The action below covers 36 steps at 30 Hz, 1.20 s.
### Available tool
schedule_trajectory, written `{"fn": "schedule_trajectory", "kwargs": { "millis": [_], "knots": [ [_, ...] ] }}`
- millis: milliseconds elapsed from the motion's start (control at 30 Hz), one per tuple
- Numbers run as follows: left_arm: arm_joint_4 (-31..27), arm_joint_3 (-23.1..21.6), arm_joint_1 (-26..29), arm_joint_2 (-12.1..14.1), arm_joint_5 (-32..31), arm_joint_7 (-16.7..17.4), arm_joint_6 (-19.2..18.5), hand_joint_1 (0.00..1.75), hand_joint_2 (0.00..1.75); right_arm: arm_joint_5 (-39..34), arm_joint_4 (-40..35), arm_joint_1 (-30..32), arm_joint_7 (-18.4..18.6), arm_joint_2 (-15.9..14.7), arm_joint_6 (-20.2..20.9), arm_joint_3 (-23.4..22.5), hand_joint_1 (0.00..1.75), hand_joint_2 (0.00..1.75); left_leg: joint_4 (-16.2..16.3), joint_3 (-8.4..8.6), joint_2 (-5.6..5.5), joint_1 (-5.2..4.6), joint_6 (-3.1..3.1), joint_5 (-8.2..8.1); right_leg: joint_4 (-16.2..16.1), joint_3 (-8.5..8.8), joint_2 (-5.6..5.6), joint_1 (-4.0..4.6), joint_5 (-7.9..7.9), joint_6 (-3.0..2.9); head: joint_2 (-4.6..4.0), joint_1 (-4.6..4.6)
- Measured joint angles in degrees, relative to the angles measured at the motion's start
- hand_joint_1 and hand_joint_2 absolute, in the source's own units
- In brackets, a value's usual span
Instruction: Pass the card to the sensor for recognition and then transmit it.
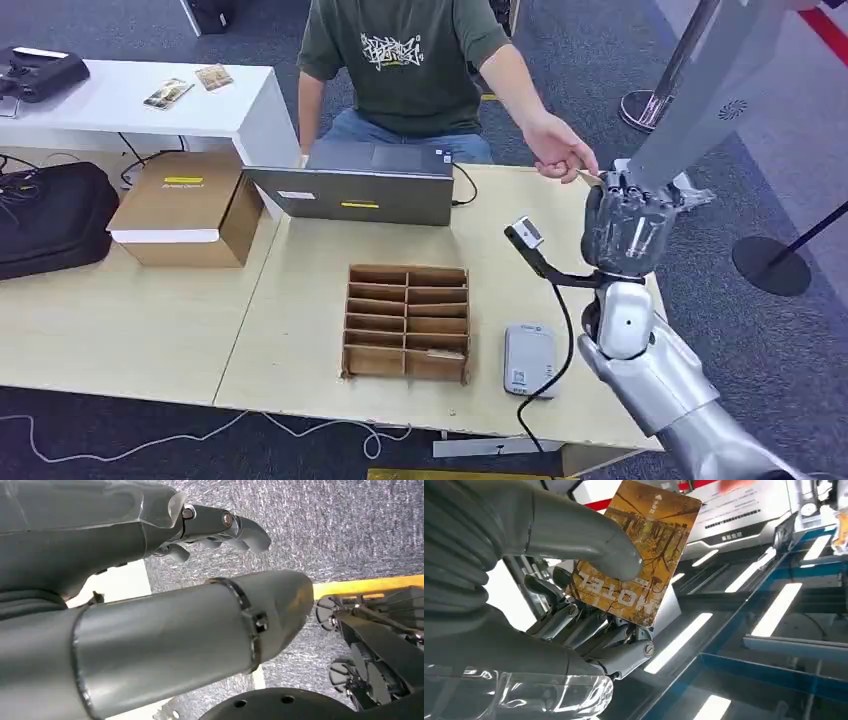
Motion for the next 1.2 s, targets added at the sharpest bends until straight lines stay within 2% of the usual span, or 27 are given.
{"fn": "schedule_trajectory", "kwargs": {
  "millis": [233,533,933,967,1000,1200],
  "knots": [
    [-0.1,0.0,-0.1,0.2,-1.6,0.1,0.0,0.00,0.00,0.0,9.6,-8.8,-0.6,4.5,0.0,4.4,1.75,1.75,0.0,0.01,-0.03,0.01,-0.01,0.01,0.0,0.02,-0.03,0.00,0.00,0.00,0.00,0.02],
    [-0.9,0.0,-0.3,0.7,-3.5,0.8,0.2,0.00,0.00,0.0,22.1,-19.2,-4.3,8.8,0.0,8.8,1.75,1.75,0.0,0.02,-0.03,0.01,-0.01,0.01,0.0,0.00,-0.03,0.01,0.00,0.00,0.00,0.02],
    [-1.0,0.0,-0.3,0.7,-3.1,0.9,0.4,0.00,0.00,0.0,27.5,-21.9,-6.5,11.5,0.0,9.9,1.75,1.75,0.0,0.37,-0.07,0.01,-0.02,0.02,0.0,-0.02,-0.06,0.01,0.01,0.00,0.00,0.02],
    [-1.0,0.0,-0.3,0.7,-3.1,1.0,0.4,0.00,0.00,0.0,27.6,-21.9,-6.6,11.6,0.0,9.9,1.66,1.75,0.0,0.37,-0.07,0.01,-0.02,0.02,0.0,-0.02,-0.05,0.01,0.01,0.00,0.00,0.02],
    [-1.0,0.0,-0.3,0.7,-3.0,1.1,0.4,0.00,0.00,0.0,27.8,-22.0,-6.9,11.8,0.0,9.9,0.00,1.75,0.0,0.37,-0.07,0.01,-0.02,0.02,0.0,-0.02,-0.05,0.01,0.01,0.00,0.00,0.02],
    [-1.0,0.0,-0.3,0.6,-2.8,1.1,0.6,0.00,0.00,0.0,28.0,-22.2,-8.6,11.9,0.0,9.0,0.00,1.75,0.0,0.38,-0.06,0.01,-0.02,0.02,0.0,-0.02,-0.05,0.01,0.02,0.00,0.00,0.02]
  ]
}}
